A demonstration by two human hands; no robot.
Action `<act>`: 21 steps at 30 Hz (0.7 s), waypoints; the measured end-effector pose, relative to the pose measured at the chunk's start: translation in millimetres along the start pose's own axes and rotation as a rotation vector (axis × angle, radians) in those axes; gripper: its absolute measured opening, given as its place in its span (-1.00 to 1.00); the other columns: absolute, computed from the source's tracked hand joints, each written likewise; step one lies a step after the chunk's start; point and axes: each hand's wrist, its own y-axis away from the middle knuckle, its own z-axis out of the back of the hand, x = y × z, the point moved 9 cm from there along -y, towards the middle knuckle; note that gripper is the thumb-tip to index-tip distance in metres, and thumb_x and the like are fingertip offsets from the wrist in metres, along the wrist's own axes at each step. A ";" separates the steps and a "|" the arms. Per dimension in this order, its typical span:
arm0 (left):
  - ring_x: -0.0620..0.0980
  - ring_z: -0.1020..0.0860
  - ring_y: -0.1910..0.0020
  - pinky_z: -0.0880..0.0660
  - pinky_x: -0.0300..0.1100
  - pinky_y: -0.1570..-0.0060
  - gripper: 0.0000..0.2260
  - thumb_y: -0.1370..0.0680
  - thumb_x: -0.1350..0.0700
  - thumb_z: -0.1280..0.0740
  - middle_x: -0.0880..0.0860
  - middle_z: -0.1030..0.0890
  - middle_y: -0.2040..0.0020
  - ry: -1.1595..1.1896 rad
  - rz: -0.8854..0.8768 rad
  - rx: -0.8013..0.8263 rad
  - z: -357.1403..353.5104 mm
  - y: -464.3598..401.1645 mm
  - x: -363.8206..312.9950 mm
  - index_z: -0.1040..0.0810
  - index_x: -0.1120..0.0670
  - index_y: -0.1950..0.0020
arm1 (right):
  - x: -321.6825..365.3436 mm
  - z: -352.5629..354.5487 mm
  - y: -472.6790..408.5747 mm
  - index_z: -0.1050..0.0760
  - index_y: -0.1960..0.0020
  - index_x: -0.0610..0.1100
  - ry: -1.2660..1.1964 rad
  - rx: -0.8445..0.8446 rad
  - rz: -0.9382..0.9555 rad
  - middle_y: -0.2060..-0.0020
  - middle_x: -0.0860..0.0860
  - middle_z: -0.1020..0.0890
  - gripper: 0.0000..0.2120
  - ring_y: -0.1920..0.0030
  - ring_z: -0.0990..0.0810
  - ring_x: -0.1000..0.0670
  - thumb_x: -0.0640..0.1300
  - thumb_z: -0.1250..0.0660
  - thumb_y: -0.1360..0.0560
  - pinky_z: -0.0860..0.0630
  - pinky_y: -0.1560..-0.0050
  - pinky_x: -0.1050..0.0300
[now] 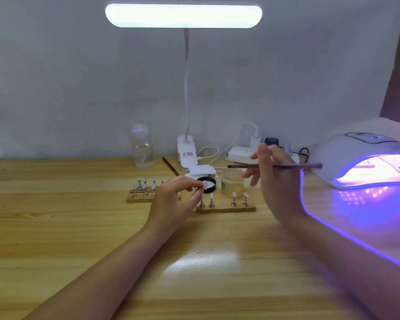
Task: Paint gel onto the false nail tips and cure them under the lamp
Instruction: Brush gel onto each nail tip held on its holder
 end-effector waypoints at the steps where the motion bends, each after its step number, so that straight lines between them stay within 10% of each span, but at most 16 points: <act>1: 0.05 -0.57 0.13 -0.48 -0.08 0.06 -0.87 -0.41 0.29 -0.42 0.03 -0.65 0.20 -0.005 0.005 0.001 -0.1 0.1 1.3 -0.65 0.08 0.12 | 2.1 -6.8 9.3 -0.49 0.22 0.00 0.004 0.049 0.027 0.42 0.05 -0.60 -0.78 0.48 -0.53 0.18 0.02 -0.17 -0.54 -0.44 0.41 0.36; 10: -0.07 -0.53 0.11 -0.38 -0.35 0.12 -0.86 -0.41 0.26 -0.43 -0.08 -0.60 0.20 -0.048 0.008 0.007 -0.8 -0.3 1.9 -0.66 0.05 0.10 | 6.1 -28.0 33.7 -0.55 0.31 -0.10 0.013 0.200 0.090 0.41 0.14 -0.58 -0.62 0.37 -0.54 0.20 0.04 -0.09 -0.51 -0.41 0.29 0.43; 21: -0.05 -0.53 0.09 -0.44 -0.10 0.01 -0.85 -0.41 0.25 -0.43 -0.04 -0.60 0.20 -0.049 0.011 0.006 -1.1 0.0 -0.4 -0.66 0.07 0.06 | 4.5 -30.4 35.7 -0.57 0.28 -0.09 0.042 0.203 0.119 0.38 0.22 -0.57 -0.60 0.33 -0.56 0.22 0.03 -0.07 -0.53 -0.44 0.26 0.41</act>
